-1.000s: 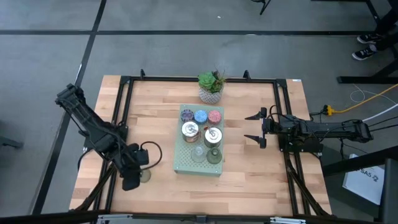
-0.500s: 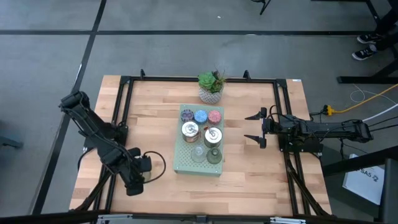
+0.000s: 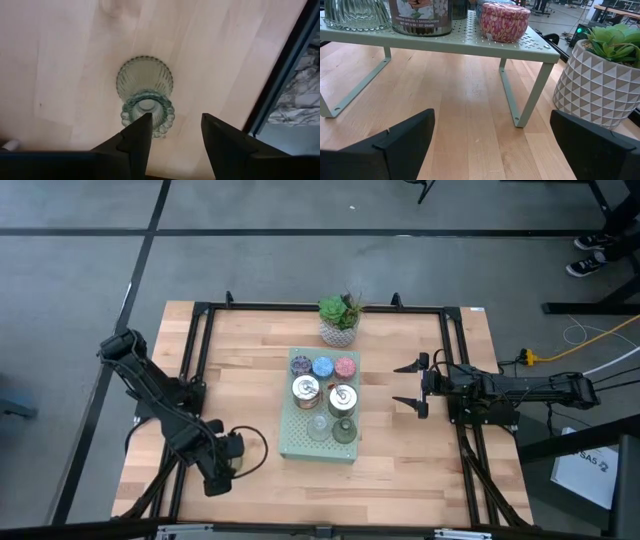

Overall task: Pick & Place candle stick holders
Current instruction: Put the green vase candle holder on the shelf

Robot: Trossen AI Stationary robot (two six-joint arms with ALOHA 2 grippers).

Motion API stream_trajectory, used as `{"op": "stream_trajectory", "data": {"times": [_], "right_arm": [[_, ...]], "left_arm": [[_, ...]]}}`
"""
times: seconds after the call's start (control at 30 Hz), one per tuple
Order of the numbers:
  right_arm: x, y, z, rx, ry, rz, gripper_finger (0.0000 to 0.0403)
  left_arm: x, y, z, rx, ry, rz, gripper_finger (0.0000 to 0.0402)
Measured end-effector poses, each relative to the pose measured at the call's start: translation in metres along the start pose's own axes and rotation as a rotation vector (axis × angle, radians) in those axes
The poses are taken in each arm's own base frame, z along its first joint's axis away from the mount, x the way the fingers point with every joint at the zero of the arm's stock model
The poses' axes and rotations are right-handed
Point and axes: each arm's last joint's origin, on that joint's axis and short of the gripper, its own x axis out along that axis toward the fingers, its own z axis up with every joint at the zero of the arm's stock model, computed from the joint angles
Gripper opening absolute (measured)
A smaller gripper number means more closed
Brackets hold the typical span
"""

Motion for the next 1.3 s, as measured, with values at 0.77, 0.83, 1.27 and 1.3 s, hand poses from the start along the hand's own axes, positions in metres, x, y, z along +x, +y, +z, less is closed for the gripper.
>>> {"op": "stream_trajectory", "data": {"times": [0.77, 0.83, 1.27, 1.3], "right_arm": [[0.000, 0.000, 0.000, 0.000, 0.000, 0.000, 0.0399], [0.000, 0.000, 0.000, 0.000, 0.000, 0.000, 0.0399], [0.000, 0.000, 0.000, 0.000, 0.000, 0.000, 0.0399], [0.000, 0.000, 0.000, 0.000, 0.000, 0.000, 0.0399]], "left_arm": [[0.000, -0.007, -0.011, -0.069, -0.106, 0.010, 0.0136], [0.000, -0.007, -0.011, -0.072, -0.111, 0.011, 0.0136], [0.000, -0.007, -0.010, -0.072, -0.115, 0.010, 0.0136], [0.000, -0.007, -0.010, -0.071, -0.118, 0.010, 0.0136]]}}
